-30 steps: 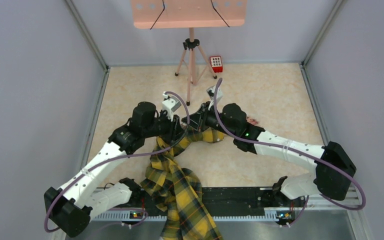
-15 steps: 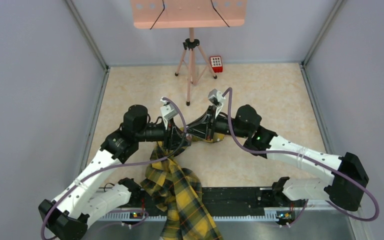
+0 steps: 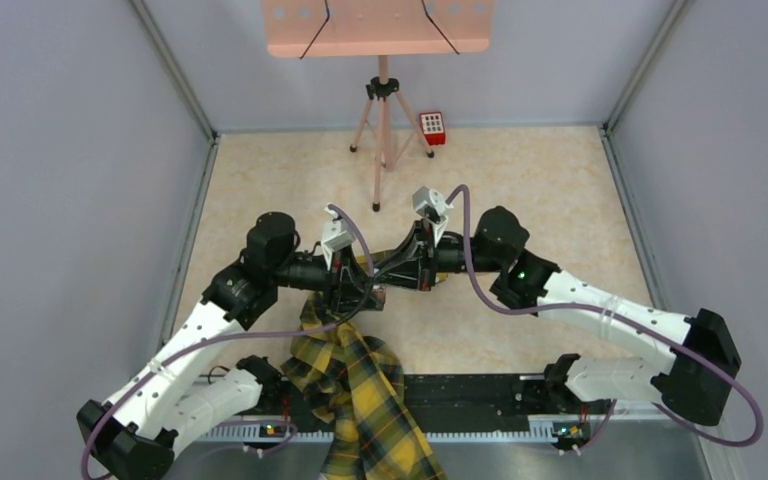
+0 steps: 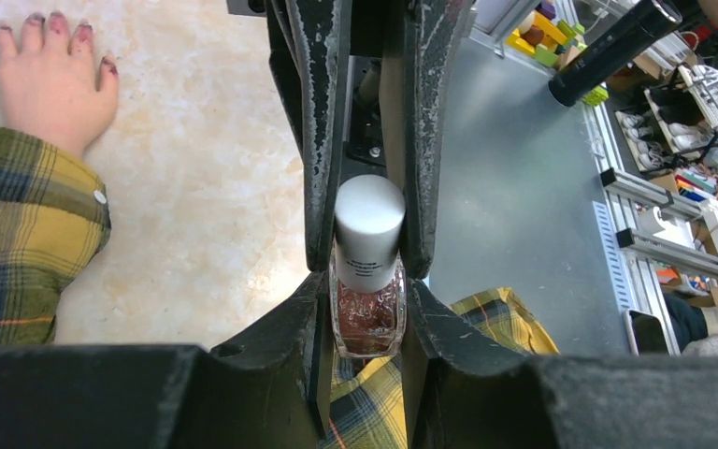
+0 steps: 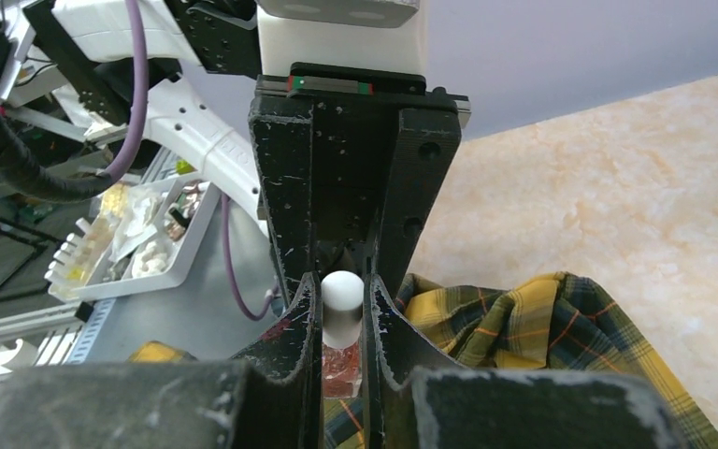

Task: Paint the nails
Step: Unscrew the nail polish bottle.

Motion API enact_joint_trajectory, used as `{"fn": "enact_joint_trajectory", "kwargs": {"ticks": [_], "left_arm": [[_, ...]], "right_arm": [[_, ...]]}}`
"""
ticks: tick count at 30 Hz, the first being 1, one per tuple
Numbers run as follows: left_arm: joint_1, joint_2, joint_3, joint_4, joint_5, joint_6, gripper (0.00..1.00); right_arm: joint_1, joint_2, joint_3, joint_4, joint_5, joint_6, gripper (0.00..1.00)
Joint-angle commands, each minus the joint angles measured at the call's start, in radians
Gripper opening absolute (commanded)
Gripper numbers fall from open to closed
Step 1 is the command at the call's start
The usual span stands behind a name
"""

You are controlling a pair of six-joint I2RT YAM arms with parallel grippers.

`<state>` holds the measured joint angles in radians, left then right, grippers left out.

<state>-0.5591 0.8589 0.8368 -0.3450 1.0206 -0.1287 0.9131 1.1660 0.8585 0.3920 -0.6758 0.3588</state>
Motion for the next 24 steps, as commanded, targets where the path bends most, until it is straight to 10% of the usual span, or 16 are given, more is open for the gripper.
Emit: {"fn": "enact_joint_trajectory", "kwargs": {"ticks": [1, 5, 11, 24], "left_arm": [[-0.003, -0.027, -0.003, 0.141, 0.076, -0.032, 0.0], [-0.003, -0.017, 0.0, 0.119, 0.025, -0.012, 0.0], [-0.003, -0.018, 0.007, 0.054, -0.214, 0.064, 0.0], [-0.005, -0.044, 0.012, -0.01, -0.612, 0.082, 0.0]], "right_arm": [[0.011, -0.017, 0.036, -0.038, -0.11, -0.053, 0.0], [0.005, -0.021, 0.043, -0.064, -0.046, -0.047, 0.07], [-0.063, -0.056, 0.022, -0.055, 0.111, 0.044, 0.77], [0.022, -0.073, -0.027, 0.003, 0.682, 0.122, 0.73]]}}
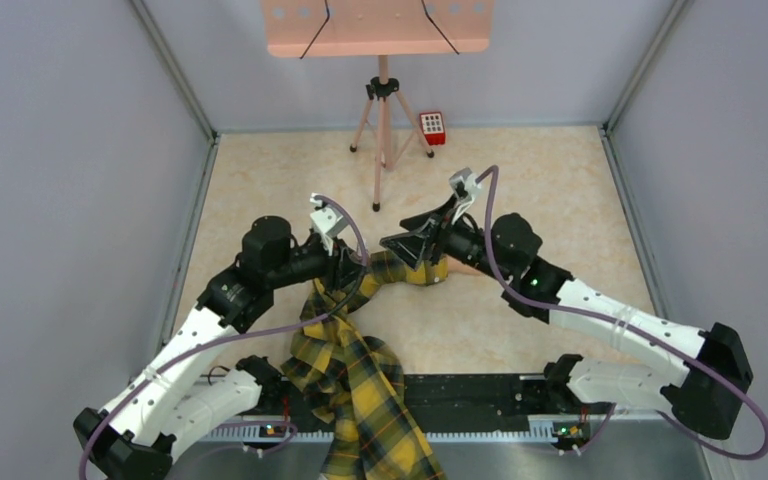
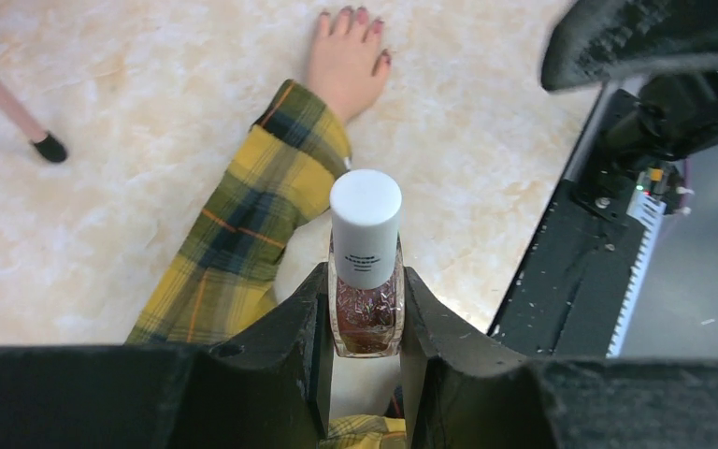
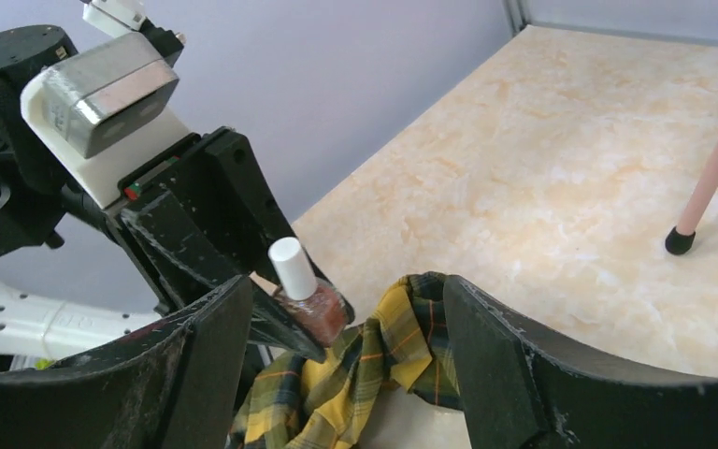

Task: Paint the nails
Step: Unscrew the nail polish bottle.

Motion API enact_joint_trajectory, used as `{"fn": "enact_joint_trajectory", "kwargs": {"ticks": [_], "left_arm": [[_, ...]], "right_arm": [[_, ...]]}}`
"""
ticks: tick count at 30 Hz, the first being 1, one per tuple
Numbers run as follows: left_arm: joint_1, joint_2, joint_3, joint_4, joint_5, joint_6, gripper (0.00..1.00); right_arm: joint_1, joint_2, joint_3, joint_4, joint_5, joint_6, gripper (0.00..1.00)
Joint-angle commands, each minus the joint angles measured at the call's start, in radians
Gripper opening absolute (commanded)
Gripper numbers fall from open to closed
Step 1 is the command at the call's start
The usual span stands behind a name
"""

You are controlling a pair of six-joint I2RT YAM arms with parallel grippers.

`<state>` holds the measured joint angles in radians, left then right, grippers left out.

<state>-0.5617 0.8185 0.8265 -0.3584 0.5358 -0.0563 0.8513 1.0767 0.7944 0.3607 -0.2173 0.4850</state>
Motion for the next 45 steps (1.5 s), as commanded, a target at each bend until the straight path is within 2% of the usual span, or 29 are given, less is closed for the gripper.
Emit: {"fn": "enact_joint_trajectory", "kwargs": {"ticks": [1, 5, 19, 29, 35, 41, 45], "left_arm": [[-0.001, -0.003, 0.023, 0.003, -0.129, 0.009, 0.0], [-0.001, -0.005, 0.022, 0.003, -0.122, 0.007, 0.0], [-0.002, -0.007, 0.022, 0.001, -0.121, 0.007, 0.0], [-0.001, -0.008, 0.025, -0.005, -0.127, 0.017, 0.0], [-0.002, -0.009, 0.024, -0.004, -0.122, 0.022, 0.0], [-0.002, -0.007, 0.023, -0.003, -0.123, 0.023, 0.0], [-0.001, -0.013, 0.022, 0.007, -0.128, 0.013, 0.0]], "right_arm": [[0.1, 0.03, 0.053, 0.022, 0.266, -0.008, 0.71], [0.131, 0.105, 0.108, 0.01, 0.291, 0.002, 0.61], [0.197, 0.233, 0.186, 0.048, 0.265, 0.009, 0.53], [0.197, 0.257, 0.204, 0.03, 0.25, -0.001, 0.39], [0.198, 0.277, 0.216, 0.029, 0.188, -0.015, 0.27], [0.196, 0.27, 0.212, 0.009, 0.183, -0.021, 0.0], [0.197, 0.241, 0.187, 0.01, 0.238, -0.016, 0.0]]}}
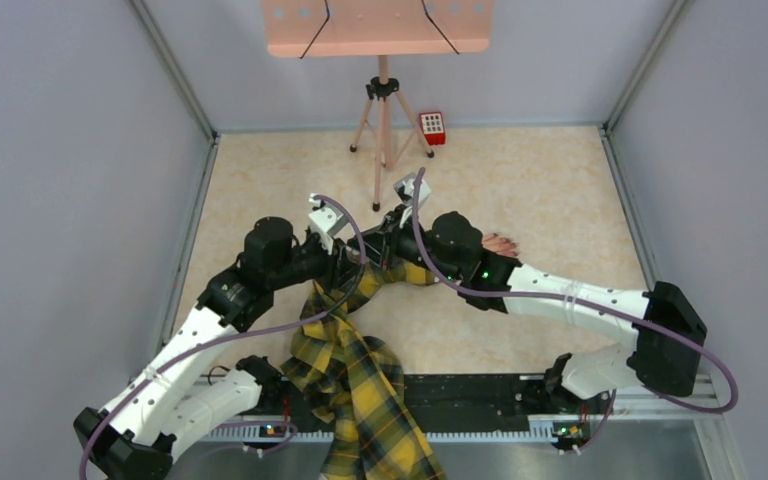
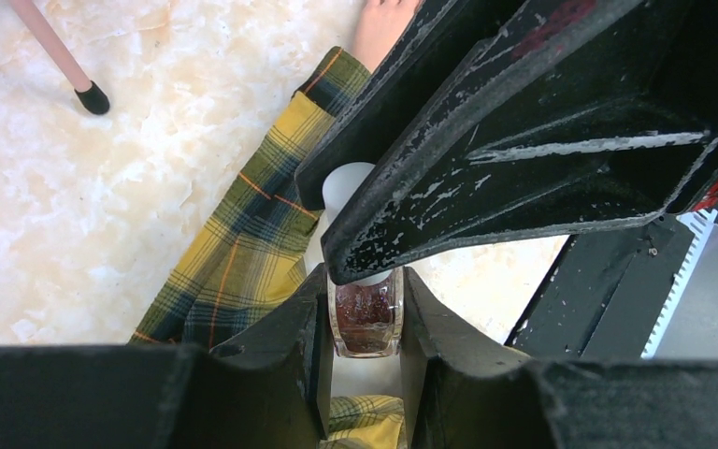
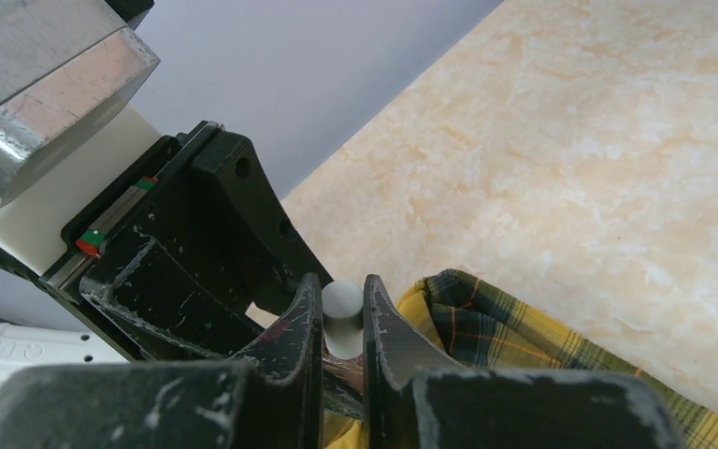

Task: Paint the nails
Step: Unscrew the nail polish bottle.

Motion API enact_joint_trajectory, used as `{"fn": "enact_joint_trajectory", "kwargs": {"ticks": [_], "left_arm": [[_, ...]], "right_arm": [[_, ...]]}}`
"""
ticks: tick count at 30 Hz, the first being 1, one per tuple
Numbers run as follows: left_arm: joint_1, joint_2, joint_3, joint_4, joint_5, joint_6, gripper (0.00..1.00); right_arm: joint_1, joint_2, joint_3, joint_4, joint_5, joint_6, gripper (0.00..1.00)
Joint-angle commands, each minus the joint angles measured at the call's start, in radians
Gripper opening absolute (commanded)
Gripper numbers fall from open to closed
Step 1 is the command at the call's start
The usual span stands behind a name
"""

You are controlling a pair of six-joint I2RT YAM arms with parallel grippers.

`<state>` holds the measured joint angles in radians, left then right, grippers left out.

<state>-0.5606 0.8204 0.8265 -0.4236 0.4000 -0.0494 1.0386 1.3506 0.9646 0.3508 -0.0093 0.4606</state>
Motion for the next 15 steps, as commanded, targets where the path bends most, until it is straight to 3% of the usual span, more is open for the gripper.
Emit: {"fn": "enact_joint_trajectory", "kwargs": {"ticks": [1, 3, 8, 11, 15], "left_arm": [[-0.002, -0.018, 0.023, 0.077, 0.007, 0.001, 0.02], [-0.002, -0.025, 0.02, 0.086, 0.001, -0.018, 0.14], [0.001, -0.052, 0.009, 0.117, -0.012, -0.058, 0.54], [0.013, -0.063, 0.005, 0.135, -0.001, -0.075, 0.63], [0.032, -0.062, 0.0, 0.169, 0.062, -0.107, 0.67]], "right_arm": [[0.01, -0.043, 0.005, 0.03, 0.052, 0.016, 0.0], [0.01, -0.067, -0.023, 0.07, 0.081, 0.031, 0.0], [0.009, -0.128, -0.077, 0.142, 0.133, 0.059, 0.0], [0.01, -0.159, -0.106, 0.189, 0.142, 0.074, 0.0], [0.01, -0.177, -0.119, 0.215, 0.146, 0.085, 0.0]]}}
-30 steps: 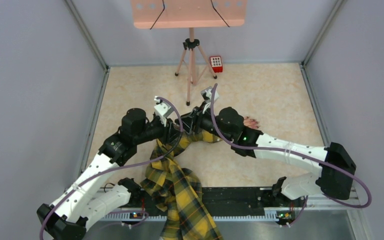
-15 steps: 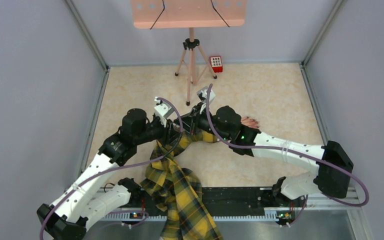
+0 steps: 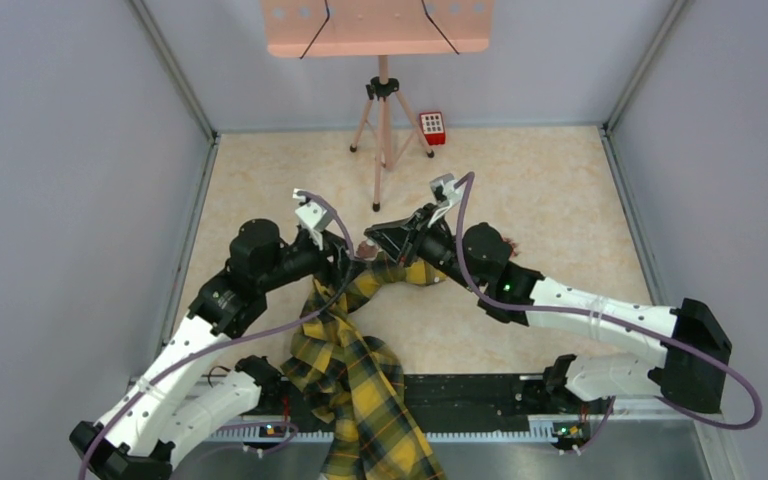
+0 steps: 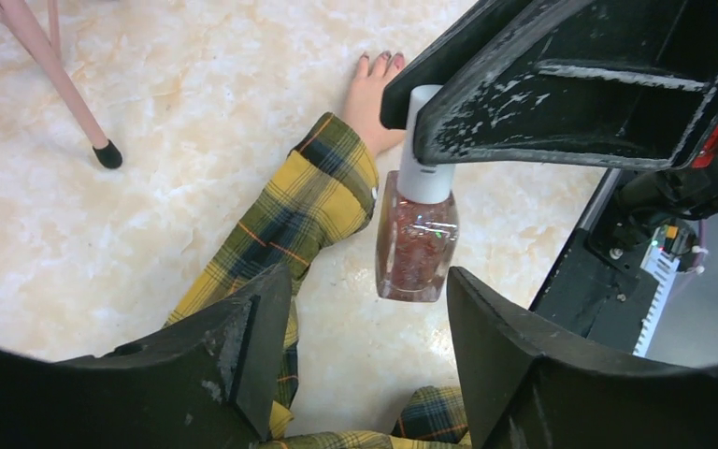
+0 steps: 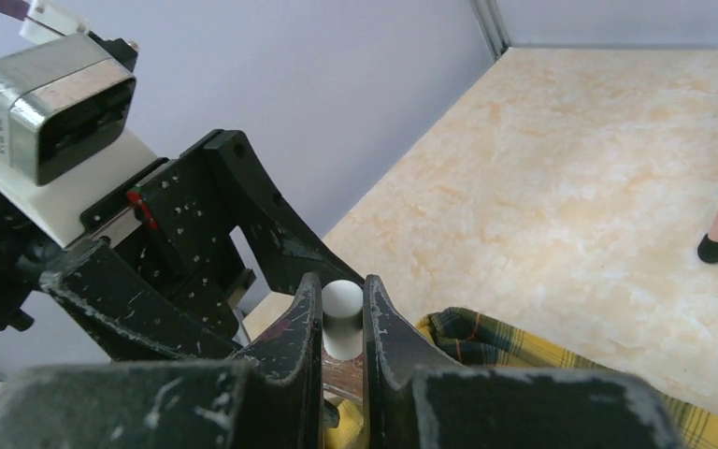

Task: Paint the nails
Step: Unscrew the nail polish bottle.

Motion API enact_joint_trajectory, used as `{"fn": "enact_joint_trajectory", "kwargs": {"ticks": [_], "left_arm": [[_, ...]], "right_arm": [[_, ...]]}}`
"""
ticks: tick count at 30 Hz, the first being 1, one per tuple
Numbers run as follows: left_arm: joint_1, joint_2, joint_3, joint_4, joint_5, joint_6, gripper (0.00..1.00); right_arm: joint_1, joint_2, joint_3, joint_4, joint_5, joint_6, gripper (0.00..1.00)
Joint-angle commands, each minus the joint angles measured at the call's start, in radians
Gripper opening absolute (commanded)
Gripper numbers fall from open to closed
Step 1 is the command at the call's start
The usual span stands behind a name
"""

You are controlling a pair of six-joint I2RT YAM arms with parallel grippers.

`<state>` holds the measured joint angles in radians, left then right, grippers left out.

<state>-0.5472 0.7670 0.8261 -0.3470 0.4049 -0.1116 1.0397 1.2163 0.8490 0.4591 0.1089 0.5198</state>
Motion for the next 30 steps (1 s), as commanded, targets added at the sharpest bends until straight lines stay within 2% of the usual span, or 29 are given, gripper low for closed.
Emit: {"fn": "enact_joint_trajectory", "kwargs": {"ticks": [1, 10, 17, 21, 30], "left_arm": [[0.023, -0.006, 0.0, 0.102, 0.076, -0.06, 0.69], [0.034, 0.013, -0.018, 0.221, 0.156, -0.163, 0.7], [0.033, 0.051, -0.013, 0.219, 0.192, -0.16, 0.45], [0.034, 0.051, -0.013, 0.221, 0.186, -0.163, 0.38], [0.033, 0.053, -0.016, 0.224, 0.189, -0.166, 0.43]], "right_arm": [[0.009, -0.043, -0.004, 0.11, 0.028, 0.03, 0.0], [0.009, -0.022, 0.004, 0.129, 0.012, 0.058, 0.0], [0.009, -0.01, 0.007, 0.136, 0.002, 0.076, 0.0], [0.009, -0.007, 0.007, 0.135, 0.002, 0.079, 0.0], [0.008, 0.009, 0.013, 0.115, 0.012, 0.079, 0.0]]}}
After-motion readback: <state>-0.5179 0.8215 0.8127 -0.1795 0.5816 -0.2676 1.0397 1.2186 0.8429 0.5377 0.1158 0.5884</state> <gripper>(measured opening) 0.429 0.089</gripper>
